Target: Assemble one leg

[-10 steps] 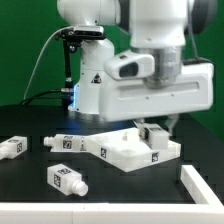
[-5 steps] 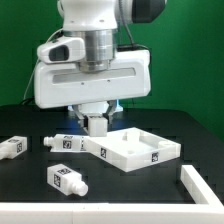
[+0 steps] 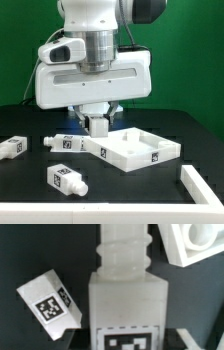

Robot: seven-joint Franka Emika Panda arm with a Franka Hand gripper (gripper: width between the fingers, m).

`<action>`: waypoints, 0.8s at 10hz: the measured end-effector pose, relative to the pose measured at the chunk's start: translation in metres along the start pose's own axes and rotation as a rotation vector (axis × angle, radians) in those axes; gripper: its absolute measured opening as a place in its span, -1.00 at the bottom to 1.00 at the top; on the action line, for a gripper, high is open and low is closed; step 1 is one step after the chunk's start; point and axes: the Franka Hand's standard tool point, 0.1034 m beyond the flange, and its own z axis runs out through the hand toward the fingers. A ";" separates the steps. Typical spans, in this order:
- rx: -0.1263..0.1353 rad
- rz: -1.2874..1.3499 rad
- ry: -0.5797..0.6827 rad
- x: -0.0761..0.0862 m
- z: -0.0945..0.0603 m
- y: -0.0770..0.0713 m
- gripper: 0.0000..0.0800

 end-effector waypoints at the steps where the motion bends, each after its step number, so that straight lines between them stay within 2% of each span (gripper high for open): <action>1: 0.006 0.024 -0.003 -0.010 0.002 0.019 -0.29; 3: -0.013 0.099 0.006 -0.045 0.018 0.068 -0.29; 4: -0.012 0.138 0.001 -0.058 0.032 0.081 -0.29; 5: 0.001 0.148 -0.007 -0.062 0.042 0.089 -0.29; 8: 0.004 0.139 -0.001 -0.057 0.041 0.088 -0.29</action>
Offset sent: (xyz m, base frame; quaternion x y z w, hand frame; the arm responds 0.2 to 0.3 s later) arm -0.0416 -0.0762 -0.0558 0.0061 0.0274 0.0844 0.9960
